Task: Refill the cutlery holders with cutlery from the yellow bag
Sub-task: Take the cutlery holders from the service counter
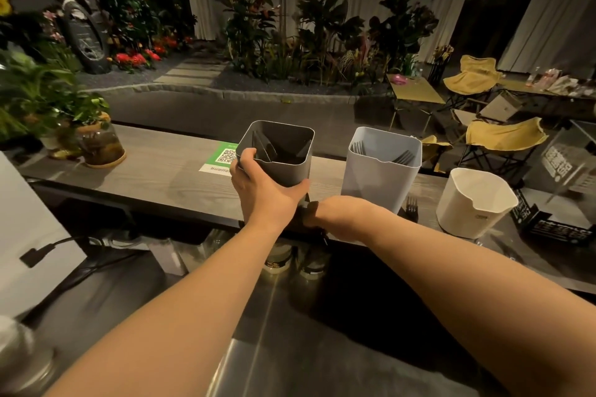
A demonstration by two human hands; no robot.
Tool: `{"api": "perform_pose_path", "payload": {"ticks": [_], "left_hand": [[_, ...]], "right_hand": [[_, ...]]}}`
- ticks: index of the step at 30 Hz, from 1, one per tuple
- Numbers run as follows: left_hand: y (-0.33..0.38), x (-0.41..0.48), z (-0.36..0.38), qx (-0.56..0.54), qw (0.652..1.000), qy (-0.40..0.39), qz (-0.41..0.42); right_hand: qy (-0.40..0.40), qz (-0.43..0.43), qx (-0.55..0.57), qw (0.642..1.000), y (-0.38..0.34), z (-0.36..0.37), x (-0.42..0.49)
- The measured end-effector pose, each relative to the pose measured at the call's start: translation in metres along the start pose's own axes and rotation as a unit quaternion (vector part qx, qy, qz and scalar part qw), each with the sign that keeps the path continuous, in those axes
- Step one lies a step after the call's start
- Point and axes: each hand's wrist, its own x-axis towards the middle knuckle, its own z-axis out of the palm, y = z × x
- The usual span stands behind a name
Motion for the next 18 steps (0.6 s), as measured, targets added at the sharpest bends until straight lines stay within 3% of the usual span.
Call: {"api": "perform_pose_path", "payload": {"ticks": [4,8,15,18], "left_hand": [[-0.011,0.001,-0.026,-0.032,0.999,-0.015,-0.009],[-0.020,-0.003,-0.044,-0.054,0.998,-0.025,-0.017],[-0.021,-0.016,-0.050,-0.067,0.997,-0.031,-0.029],[-0.022,-0.017,-0.054,-0.090,0.994,-0.035,-0.044]], "right_hand": [[-0.009,-0.049,-0.020,0.999,-0.013,-0.010,-0.003],[0.041,-0.107,-0.073,0.991,-0.024,-0.013,-0.010],[0.051,-0.064,-0.062,0.995,-0.033,-0.008,-0.013],[0.096,-0.037,-0.003,0.995,-0.032,-0.009,-0.023]]}}
